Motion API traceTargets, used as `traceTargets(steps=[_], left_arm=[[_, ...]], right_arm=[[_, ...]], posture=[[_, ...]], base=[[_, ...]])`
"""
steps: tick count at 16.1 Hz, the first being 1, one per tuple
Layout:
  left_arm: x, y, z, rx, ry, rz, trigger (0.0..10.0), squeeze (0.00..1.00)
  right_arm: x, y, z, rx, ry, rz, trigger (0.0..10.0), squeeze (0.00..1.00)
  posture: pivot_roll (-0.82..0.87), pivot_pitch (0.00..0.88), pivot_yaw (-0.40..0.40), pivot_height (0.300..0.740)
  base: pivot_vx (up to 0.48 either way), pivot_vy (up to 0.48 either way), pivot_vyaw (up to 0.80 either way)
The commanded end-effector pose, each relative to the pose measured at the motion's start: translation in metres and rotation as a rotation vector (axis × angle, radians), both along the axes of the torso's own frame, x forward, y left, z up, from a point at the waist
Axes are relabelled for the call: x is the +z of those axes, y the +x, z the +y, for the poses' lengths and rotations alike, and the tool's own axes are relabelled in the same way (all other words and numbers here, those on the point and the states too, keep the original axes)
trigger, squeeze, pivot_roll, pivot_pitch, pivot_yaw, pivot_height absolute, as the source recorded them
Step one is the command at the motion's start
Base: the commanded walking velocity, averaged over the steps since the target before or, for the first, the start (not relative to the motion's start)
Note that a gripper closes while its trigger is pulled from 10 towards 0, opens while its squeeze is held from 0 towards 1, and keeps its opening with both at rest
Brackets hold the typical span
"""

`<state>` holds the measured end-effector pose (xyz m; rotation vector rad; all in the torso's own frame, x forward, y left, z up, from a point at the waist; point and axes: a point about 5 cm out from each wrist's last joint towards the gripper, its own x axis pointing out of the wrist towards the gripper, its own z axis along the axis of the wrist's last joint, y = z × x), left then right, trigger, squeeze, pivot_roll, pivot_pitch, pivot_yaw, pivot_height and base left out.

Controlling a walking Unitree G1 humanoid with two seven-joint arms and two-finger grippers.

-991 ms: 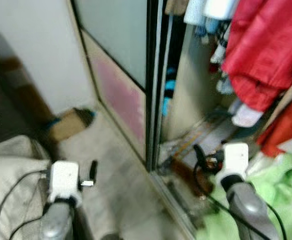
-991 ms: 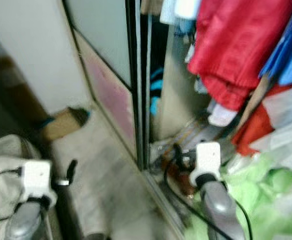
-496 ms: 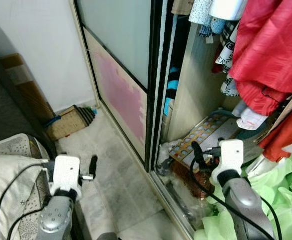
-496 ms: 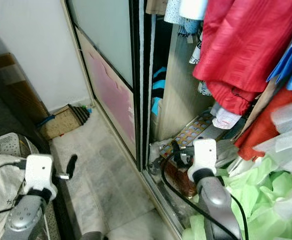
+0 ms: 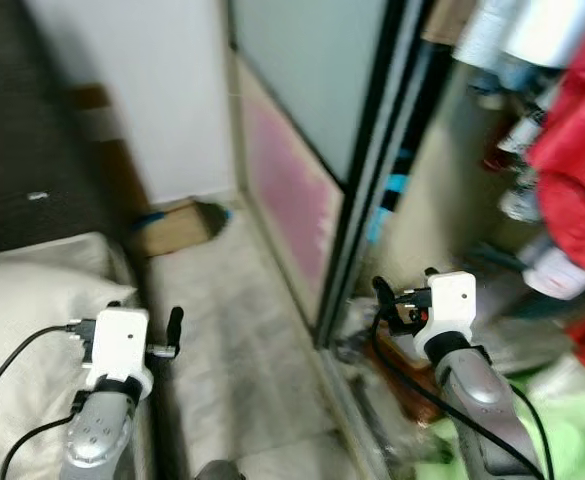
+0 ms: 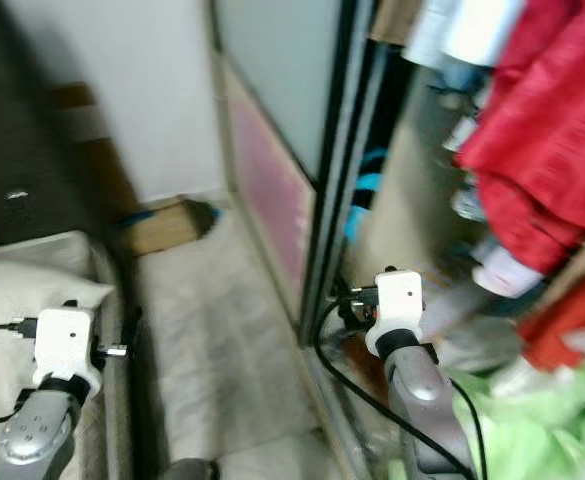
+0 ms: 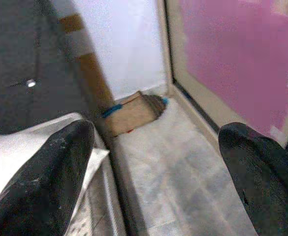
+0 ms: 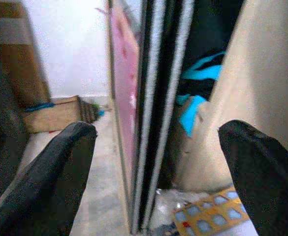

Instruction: Clean up the room

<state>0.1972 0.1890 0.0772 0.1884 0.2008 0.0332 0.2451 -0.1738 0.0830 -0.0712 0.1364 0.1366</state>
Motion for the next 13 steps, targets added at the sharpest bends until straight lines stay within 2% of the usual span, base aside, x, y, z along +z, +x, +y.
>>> traceTargets(steps=[1, 8, 13], left_arm=[[0.005, 0.003, 0.003, 0.023, 0.001, -0.017, 10.0, 0.0], [0.004, 0.003, -0.011, 0.019, -0.018, -0.023, 10.0, 0.0], [0.007, 0.011, -0.012, 0.017, -0.011, -0.049, 10.0, 0.0]], right_arm=[[0.002, 0.004, -0.001, -0.001, -0.007, -0.005, 10.0, 0.0], [-0.002, 0.01, 0.002, 0.025, -0.015, -0.001, 10.0, 0.0], [0.004, 0.018, 0.002, 0.034, -0.022, -0.028, 10.0, 0.0]], posture=[[0.06, 0.0, -0.039, 0.74], [0.06, 0.0, -0.064, 0.74], [0.05, 0.0, -0.062, 0.74]], base=[[0.0, 0.0, 0.8], [0.0, 0.0, 0.8], [0.0, 0.0, 0.8]])
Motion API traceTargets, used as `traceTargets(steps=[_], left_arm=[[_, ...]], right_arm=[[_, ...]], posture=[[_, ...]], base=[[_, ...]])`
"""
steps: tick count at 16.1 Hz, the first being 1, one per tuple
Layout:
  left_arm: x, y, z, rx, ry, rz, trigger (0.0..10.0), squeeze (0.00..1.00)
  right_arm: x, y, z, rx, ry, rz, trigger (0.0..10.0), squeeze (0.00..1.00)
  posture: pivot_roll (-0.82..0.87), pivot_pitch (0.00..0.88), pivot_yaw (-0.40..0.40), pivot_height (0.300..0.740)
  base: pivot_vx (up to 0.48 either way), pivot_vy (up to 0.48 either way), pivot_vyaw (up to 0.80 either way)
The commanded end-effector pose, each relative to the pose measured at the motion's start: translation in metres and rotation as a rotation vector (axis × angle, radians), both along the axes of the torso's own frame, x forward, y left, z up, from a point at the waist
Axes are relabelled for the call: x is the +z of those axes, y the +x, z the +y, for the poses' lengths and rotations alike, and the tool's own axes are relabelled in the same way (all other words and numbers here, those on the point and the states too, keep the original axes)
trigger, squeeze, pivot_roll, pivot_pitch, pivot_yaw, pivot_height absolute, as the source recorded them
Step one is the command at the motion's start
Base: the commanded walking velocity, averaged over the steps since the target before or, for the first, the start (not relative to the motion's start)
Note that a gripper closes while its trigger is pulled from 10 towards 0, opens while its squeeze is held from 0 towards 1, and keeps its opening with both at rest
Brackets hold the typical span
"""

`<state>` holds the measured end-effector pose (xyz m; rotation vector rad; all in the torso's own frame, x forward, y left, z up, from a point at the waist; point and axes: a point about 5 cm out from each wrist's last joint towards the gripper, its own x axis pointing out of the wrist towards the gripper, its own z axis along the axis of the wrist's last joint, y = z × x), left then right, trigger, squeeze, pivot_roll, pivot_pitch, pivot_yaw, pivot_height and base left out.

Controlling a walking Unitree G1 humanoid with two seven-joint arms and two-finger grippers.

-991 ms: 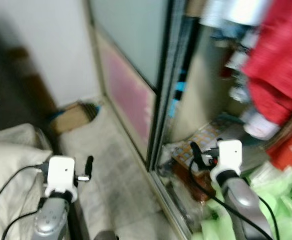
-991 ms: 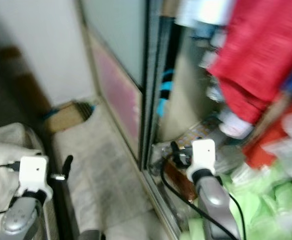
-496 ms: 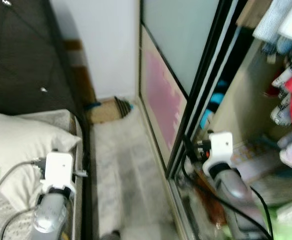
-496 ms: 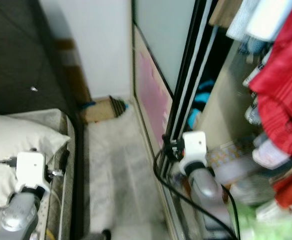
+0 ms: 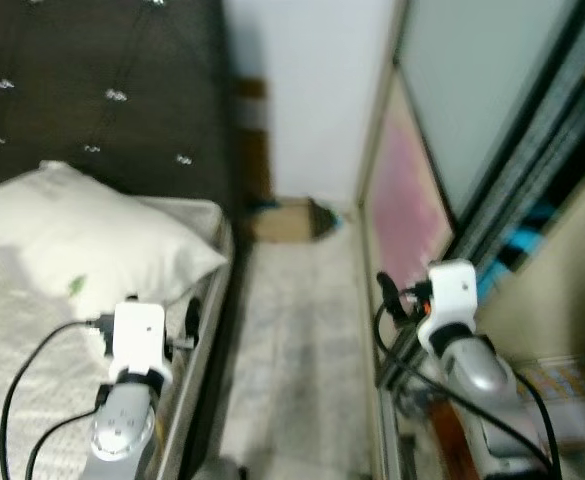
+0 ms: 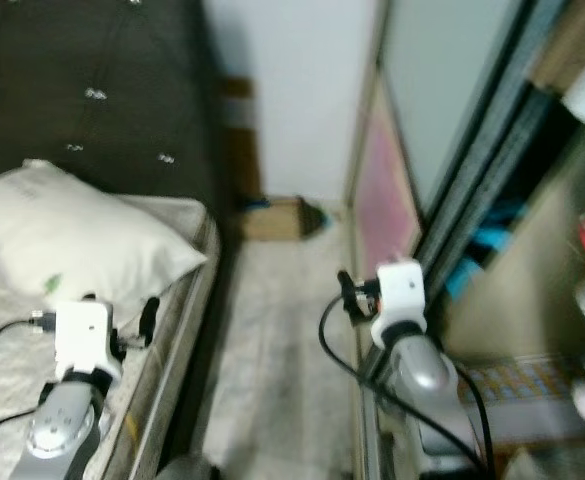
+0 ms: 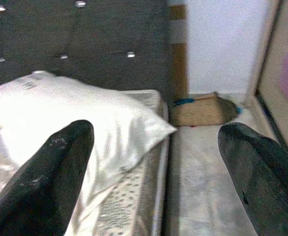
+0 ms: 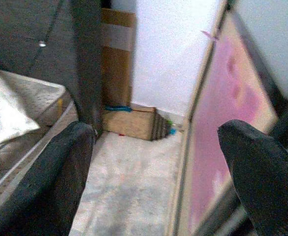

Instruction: Clean up the room

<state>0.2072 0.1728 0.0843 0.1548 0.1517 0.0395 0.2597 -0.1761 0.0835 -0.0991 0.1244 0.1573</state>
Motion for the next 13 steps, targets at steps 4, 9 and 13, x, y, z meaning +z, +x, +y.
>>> traceTargets(steps=[4, 9, 13], left_arm=[[-0.0006, 0.0035, 0.0034, 0.014, 0.028, -0.003, 10.0, 0.0], [-0.0033, 0.0039, 0.0056, 0.031, 0.039, 0.007, 10.0, 0.01], [-0.0035, 0.0041, 0.0052, 0.033, 0.038, 0.007, 10.0, 0.13]], right_arm=[[0.0037, 0.0071, 0.0039, 0.011, 0.002, -0.024, 10.0, 0.0], [0.0047, 0.0095, 0.0074, 0.026, 0.016, -0.038, 10.0, 0.0], [0.0042, 0.0098, 0.0069, 0.019, 0.016, -0.039, 10.0, 1.0]], posture=[[0.05, 0.0, -0.062, 0.74], [0.05, 0.0, -0.061, 0.74], [0.05, 0.0, -0.062, 0.74]], base=[[0.0, 0.0, 0.8], [0.0, 0.0, 0.8], [0.0, 0.0, 0.79]])
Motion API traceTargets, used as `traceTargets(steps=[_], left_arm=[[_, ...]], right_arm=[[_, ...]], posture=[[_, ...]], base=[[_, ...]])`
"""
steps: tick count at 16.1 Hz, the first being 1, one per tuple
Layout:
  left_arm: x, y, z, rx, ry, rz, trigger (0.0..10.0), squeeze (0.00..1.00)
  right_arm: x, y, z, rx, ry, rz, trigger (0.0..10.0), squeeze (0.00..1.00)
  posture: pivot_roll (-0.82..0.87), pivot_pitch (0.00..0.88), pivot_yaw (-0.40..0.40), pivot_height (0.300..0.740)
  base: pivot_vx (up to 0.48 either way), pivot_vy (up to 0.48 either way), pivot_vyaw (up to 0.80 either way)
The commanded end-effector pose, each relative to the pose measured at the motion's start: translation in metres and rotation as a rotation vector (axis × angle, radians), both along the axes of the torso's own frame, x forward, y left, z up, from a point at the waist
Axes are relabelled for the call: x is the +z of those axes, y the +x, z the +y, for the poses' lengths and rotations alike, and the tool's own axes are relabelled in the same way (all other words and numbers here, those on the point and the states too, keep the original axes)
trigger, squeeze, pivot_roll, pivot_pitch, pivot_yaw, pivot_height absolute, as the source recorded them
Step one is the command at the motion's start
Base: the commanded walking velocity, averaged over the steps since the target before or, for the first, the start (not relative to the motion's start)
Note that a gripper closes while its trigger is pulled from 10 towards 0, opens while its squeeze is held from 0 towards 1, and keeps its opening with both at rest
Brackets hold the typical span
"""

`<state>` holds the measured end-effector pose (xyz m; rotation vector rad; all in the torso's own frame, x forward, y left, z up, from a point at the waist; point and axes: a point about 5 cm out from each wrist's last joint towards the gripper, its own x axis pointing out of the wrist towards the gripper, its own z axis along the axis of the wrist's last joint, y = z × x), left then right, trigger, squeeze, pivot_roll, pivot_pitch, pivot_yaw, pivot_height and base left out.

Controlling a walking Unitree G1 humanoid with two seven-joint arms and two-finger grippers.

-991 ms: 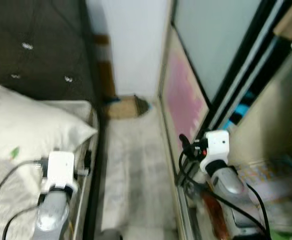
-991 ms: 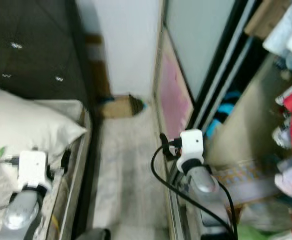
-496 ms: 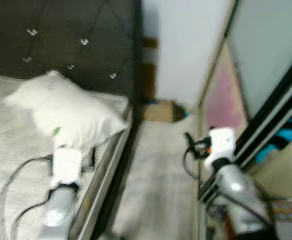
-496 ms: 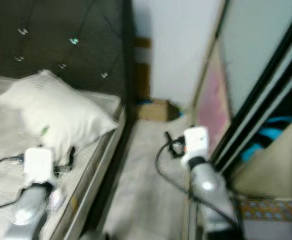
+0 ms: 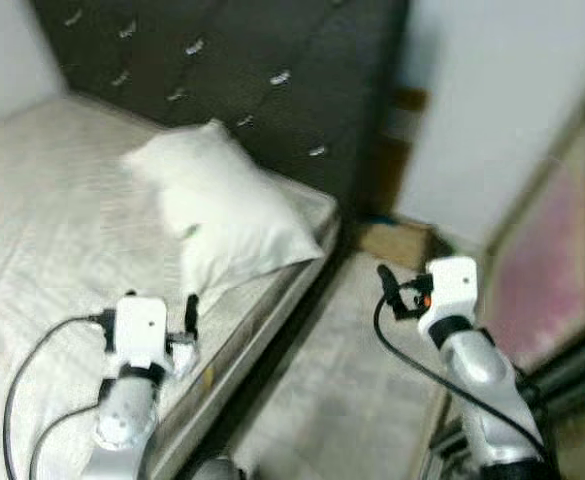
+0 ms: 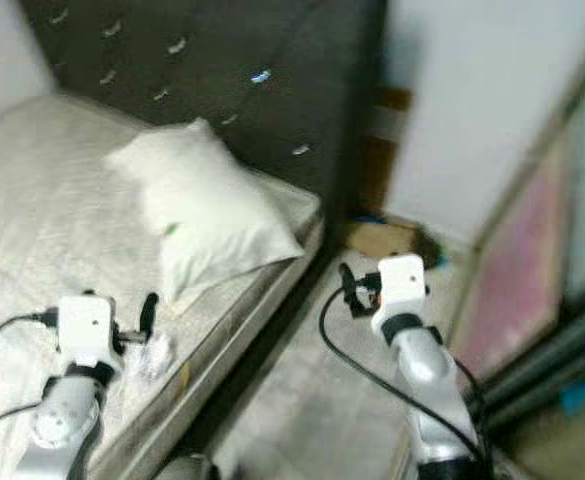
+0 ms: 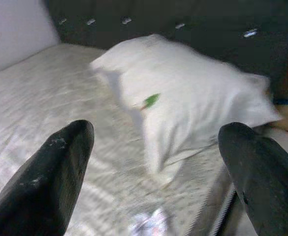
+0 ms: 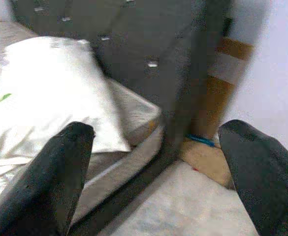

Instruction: Clean up the room

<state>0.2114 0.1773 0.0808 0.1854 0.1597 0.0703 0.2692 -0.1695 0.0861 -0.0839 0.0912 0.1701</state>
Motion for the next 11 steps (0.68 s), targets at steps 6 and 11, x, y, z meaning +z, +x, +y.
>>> traceTargets(steps=[6, 11], left_arm=[[0.0045, 0.0029, 0.0039, 0.04, 0.034, -0.019, 10.0, 1.0], [0.0011, -0.0008, -0.002, 0.056, 0.033, 0.027, 10.0, 0.0]], right_arm=[[0.0016, 0.0008, 0.0, -0.006, 0.014, -0.009, 10.0, 1.0], [0.0016, 0.0009, 0.0007, 0.0, 0.011, -0.01, 10.0, 1.0]], posture=[[0.05, 0.0, -0.059, 0.74], [0.05, 0.0, -0.059, 0.74]], base=[[0.0, 0.0, 0.79], [0.0, 0.0, 0.79]])
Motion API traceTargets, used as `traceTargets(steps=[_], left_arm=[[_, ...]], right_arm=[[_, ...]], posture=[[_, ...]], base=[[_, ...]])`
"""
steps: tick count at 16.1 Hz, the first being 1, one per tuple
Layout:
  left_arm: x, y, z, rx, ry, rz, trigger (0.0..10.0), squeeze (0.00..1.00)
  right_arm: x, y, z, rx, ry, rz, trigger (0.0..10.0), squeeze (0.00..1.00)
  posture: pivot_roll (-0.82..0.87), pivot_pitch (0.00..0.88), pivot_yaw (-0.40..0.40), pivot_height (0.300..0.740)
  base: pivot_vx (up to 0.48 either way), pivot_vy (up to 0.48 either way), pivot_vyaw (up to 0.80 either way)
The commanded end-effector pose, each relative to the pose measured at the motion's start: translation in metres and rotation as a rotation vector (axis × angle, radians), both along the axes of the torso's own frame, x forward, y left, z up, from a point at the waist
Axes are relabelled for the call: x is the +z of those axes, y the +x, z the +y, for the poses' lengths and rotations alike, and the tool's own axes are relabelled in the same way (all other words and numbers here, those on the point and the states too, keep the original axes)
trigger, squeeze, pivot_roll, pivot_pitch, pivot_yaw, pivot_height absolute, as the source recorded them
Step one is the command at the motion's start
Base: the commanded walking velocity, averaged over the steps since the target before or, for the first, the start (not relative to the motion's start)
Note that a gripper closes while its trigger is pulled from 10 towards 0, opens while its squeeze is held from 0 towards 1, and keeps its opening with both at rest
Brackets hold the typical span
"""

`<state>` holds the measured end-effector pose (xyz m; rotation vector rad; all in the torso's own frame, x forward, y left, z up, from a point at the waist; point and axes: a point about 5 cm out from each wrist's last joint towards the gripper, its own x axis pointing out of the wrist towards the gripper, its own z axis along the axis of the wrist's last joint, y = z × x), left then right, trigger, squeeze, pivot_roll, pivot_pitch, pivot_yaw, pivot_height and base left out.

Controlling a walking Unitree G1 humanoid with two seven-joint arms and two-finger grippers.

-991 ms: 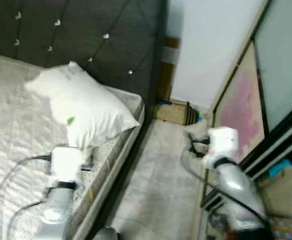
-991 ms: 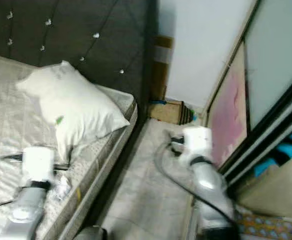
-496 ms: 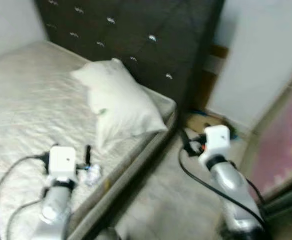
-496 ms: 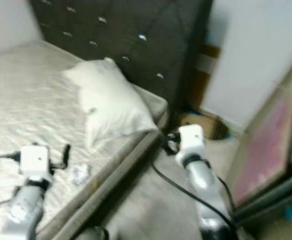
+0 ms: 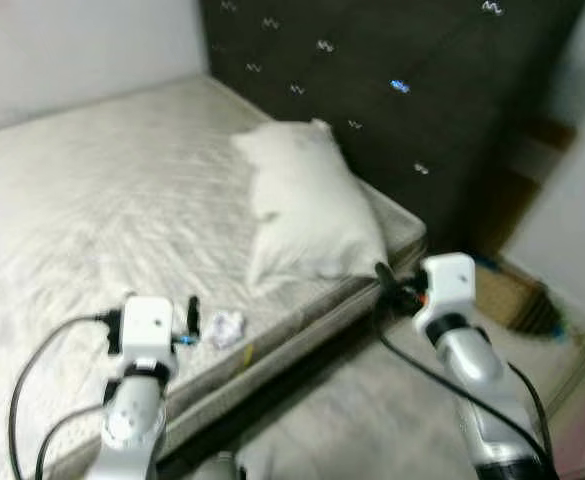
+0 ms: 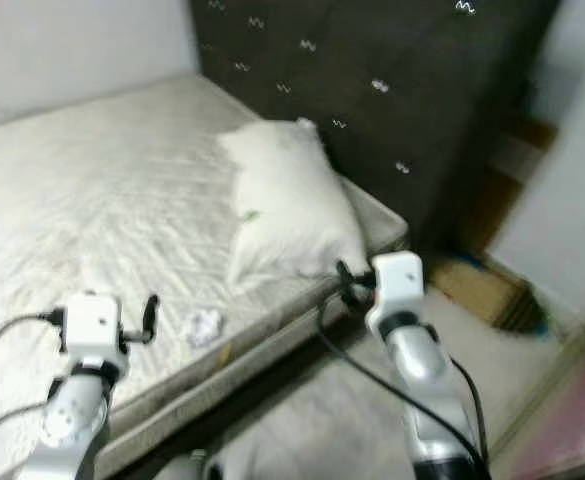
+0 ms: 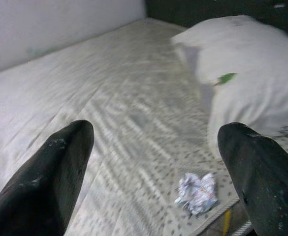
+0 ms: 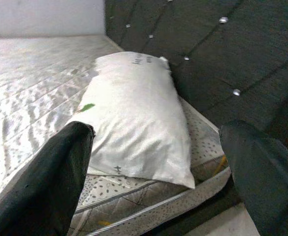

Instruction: Clean up the room

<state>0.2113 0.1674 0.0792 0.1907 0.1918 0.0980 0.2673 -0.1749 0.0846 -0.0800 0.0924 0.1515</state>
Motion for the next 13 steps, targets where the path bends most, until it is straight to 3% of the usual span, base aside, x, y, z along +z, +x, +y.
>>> traceTargets(steps=[1, 2, 7, 12, 13], left_arm=[[0.003, -0.0013, 0.0087, 0.036, 0.018, -0.006, 10.0, 0.0], [0.0029, -0.0017, 0.0068, 0.008, -0.115, 0.001, 10.0, 0.0], [0.0062, -0.0019, 0.0116, 0.039, -0.021, -0.045, 10.0, 0.0], [0.0069, -0.0015, 0.011, 0.016, -0.031, -0.051, 10.0, 0.0], [0.0072, -0.0018, 0.011, 0.009, -0.035, -0.056, 10.0, 0.0]], right_arm=[[0.0031, 0.0027, 0.0062, 0.018, 0.008, -0.01, 10.0, 1.0], [0.0032, 0.0025, 0.0062, 0.017, 0.008, -0.01, 10.0, 1.0], [0.0023, 0.0021, 0.0059, 0.017, 0.014, -0.007, 10.0, 1.0], [0.0021, 0.002, 0.0058, 0.015, 0.007, -0.006, 10.0, 1.0], [0.0021, 0.0019, 0.0058, 0.013, 0.007, -0.006, 10.0, 0.73]], posture=[[0.05, 0.0, -0.058, 0.74], [0.05, 0.0, -0.058, 0.74], [0.05, 0.0, -0.059, 0.74], [0.05, 0.0, -0.061, 0.74], [0.05, 0.0, -0.061, 0.74]], base=[[0.0, 0.0, 0.79], [0.0, 0.0, 0.79], [0.0, 0.0, 0.77], [0.0, 0.0, 0.7], [0.0, 0.0, 0.0]])
